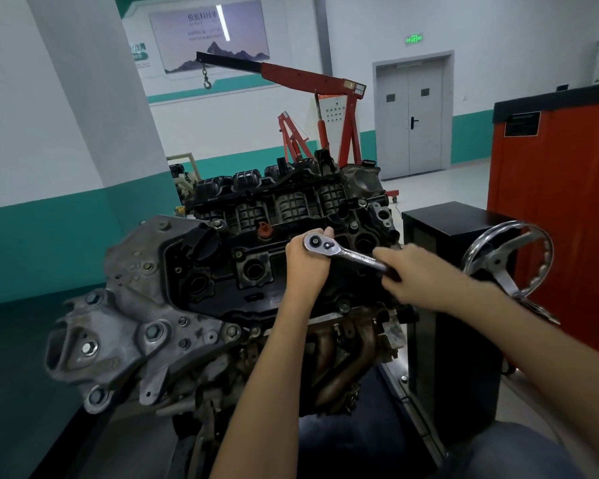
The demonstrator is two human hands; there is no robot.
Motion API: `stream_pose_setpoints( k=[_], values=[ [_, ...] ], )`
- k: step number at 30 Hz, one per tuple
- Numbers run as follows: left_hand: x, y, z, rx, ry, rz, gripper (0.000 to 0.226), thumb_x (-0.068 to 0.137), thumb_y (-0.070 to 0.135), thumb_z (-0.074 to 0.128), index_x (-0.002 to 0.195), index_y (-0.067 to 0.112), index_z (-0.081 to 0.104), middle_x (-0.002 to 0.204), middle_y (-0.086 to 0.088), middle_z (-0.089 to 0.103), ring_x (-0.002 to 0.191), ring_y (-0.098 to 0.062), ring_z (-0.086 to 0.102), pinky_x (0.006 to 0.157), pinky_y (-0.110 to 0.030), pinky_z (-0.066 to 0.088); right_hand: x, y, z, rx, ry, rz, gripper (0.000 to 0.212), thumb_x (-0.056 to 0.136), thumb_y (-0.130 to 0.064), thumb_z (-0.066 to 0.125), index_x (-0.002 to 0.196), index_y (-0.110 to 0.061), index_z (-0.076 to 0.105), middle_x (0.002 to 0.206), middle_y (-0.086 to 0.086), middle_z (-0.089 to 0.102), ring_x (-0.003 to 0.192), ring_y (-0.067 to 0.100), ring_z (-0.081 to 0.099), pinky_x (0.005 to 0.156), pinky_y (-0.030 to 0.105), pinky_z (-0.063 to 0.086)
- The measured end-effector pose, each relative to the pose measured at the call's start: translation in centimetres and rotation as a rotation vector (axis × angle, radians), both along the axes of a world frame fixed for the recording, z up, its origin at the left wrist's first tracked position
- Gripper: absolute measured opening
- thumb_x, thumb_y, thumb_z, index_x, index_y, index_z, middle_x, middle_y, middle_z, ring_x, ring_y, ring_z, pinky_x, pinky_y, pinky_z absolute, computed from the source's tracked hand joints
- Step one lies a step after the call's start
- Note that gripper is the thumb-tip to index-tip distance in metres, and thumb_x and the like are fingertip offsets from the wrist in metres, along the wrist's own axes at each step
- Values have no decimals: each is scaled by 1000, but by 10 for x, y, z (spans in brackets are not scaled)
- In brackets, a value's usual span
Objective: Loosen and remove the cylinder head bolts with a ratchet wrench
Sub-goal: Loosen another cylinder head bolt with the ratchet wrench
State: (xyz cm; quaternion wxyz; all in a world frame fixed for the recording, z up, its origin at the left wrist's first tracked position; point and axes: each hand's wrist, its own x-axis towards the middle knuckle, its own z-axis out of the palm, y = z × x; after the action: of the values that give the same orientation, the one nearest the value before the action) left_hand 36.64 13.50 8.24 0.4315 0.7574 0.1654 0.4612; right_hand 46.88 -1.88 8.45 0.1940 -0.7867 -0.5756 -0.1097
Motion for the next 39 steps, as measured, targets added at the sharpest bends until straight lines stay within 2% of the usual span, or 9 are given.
stream_pose_setpoints(
  k=[5, 8, 16, 20, 23, 26, 30, 36, 39],
  values=[
    [12, -14, -1, -44, -158, 77, 54, 94, -3, 52, 54, 19, 23, 52, 8, 21, 53, -6, 19, 54, -23, 21, -90, 18, -71, 399, 643, 2, 13, 84, -11, 58, 83, -19, 48, 66, 6, 57, 51, 5, 51, 46, 14, 39],
    [5, -7, -2, 103, -55, 61, 54, 96, 5, 54, 55, 20, 22, 55, 4, 21, 58, -13, 21, 57, -30, 21, -121, 42, -81, 493, 840, 74, 15, 84, -7, 54, 84, -21, 48, 64, 3, 52, 49, 3, 49, 46, 12, 38],
    [-11, 18, 4, 81, 196, -154, 57, 92, 9, 58, 42, 28, 38, 45, 13, 33, 49, -5, 29, 54, -22, 29, -3, -2, 2, -118, 105, 138, 20, 87, -12, 56, 91, -29, 46, 71, -5, 52, 56, 8, 56, 50, 19, 43],
    [-5, 10, -3, 17, 52, -49, 41, 93, 12, 59, 55, 29, 64, 49, 16, 50, 54, -1, 42, 56, -20, 36, 27, 7, 51, -173, -312, 62, 17, 90, -18, 56, 104, -21, 49, 66, -12, 41, 58, -1, 42, 49, 16, 27],
    [-4, 6, -11, -125, -85, -32, 50, 96, 18, 59, 48, 32, 52, 52, 20, 52, 59, 3, 49, 67, -21, 41, 1, 4, 8, -32, -107, 32, 16, 89, -18, 57, 92, -28, 45, 68, -7, 49, 55, 3, 49, 47, 14, 31],
    [3, -4, -12, -101, -111, 0, 56, 97, 18, 58, 48, 33, 36, 46, 18, 38, 55, -4, 33, 65, -28, 34, -54, 3, -53, 246, 402, 21, 27, 86, -14, 58, 76, -26, 36, 66, 6, 52, 54, 17, 54, 49, 23, 39],
    [3, -1, -11, -103, -107, 12, 50, 97, 19, 58, 57, 27, 30, 48, 16, 31, 52, -2, 27, 55, -17, 29, -122, 41, -81, 460, 711, 43, 24, 85, -6, 55, 88, -25, 41, 61, -1, 48, 48, -2, 51, 42, 9, 35],
    [-6, 11, -10, -47, 35, -112, 49, 93, 26, 62, 50, 32, 40, 55, 14, 37, 58, -7, 35, 58, -20, 33, -43, 5, -44, 103, 378, 84, 20, 86, -11, 54, 97, -26, 45, 77, 7, 55, 57, 14, 54, 51, 19, 42],
    [-7, 9, -7, 10, 60, -93, 40, 91, 19, 60, 56, 38, 65, 67, -2, 57, 67, -11, 48, 63, -25, 38, 13, -5, 14, -136, -40, 84, 17, 90, -16, 54, 97, -26, 43, 71, -2, 52, 57, 10, 56, 51, 20, 43]
  ],
)
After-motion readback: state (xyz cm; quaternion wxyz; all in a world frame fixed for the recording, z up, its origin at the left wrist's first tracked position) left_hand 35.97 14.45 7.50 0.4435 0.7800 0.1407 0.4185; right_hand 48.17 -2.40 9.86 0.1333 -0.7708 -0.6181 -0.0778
